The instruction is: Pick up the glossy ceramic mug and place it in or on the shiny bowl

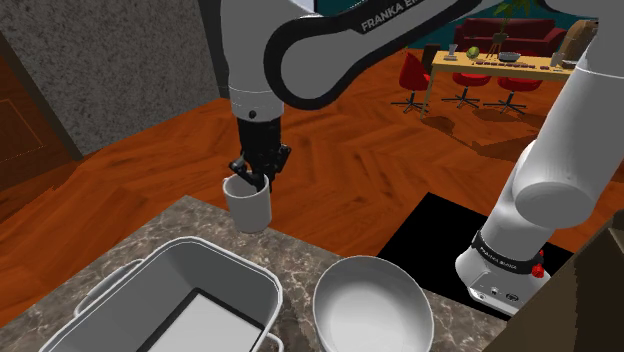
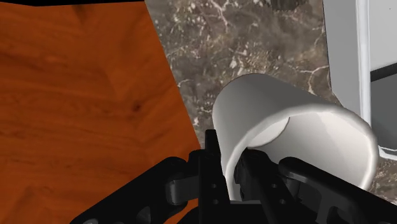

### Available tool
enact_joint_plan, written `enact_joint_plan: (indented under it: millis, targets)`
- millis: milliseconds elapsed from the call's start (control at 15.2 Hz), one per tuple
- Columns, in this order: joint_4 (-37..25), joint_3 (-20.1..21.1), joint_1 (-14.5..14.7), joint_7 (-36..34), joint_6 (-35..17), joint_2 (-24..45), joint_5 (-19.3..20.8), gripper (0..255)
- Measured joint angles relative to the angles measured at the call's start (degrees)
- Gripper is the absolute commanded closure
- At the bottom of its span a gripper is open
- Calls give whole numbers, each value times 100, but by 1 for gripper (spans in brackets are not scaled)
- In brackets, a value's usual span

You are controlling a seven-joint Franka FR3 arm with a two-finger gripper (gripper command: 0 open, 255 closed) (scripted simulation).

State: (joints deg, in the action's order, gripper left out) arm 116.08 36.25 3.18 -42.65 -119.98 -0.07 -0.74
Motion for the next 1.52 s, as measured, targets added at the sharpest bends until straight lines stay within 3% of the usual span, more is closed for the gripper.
enact_joint_plan:
  millis: [594,924,1518]
  targets:
    - [-506,-24,-18,76,659,-187,-118,255]
    - [270,-48,120,215,681,-1138,-707,255]
    - [1436,-140,829,115,1140,-2967,-1697,255]
